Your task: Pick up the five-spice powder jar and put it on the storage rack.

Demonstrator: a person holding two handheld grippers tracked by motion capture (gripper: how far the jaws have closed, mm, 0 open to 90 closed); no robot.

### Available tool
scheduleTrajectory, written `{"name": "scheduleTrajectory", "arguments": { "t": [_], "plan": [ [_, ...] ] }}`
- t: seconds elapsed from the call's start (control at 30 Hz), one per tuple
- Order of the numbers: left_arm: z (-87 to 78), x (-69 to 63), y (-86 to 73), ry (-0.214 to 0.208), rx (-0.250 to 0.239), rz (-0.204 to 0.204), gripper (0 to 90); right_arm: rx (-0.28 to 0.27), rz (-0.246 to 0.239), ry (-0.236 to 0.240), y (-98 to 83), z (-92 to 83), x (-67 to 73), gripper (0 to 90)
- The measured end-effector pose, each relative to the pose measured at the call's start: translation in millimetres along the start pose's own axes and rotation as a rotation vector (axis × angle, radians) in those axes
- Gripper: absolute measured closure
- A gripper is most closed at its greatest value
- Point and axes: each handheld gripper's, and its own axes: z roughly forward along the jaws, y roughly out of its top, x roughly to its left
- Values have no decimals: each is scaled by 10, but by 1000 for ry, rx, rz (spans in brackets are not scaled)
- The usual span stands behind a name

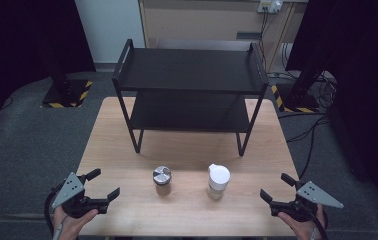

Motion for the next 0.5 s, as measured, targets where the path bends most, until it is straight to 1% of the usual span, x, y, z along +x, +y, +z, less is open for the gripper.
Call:
{"name": "scheduleTrajectory", "arguments": {
  "t": [0.07, 0.37, 0.47, 0.5],
  "plan": [
    [-8, -7, -3, 0, -3, -3, 33, -2, 7, 1, -8, -2, -6, 41],
    [-11, 15, -8, -5, -4, -4, 31, -1, 5, 1, 2, -8, 1, 35],
    [-23, 27, -13, -9, -8, -4, 30, 3, 4, 6, 9, -6, -11, 26],
    [-28, 34, -16, -11, -11, -4, 27, 15, 3, 17, 21, -6, -32, 25]
  ]
}}
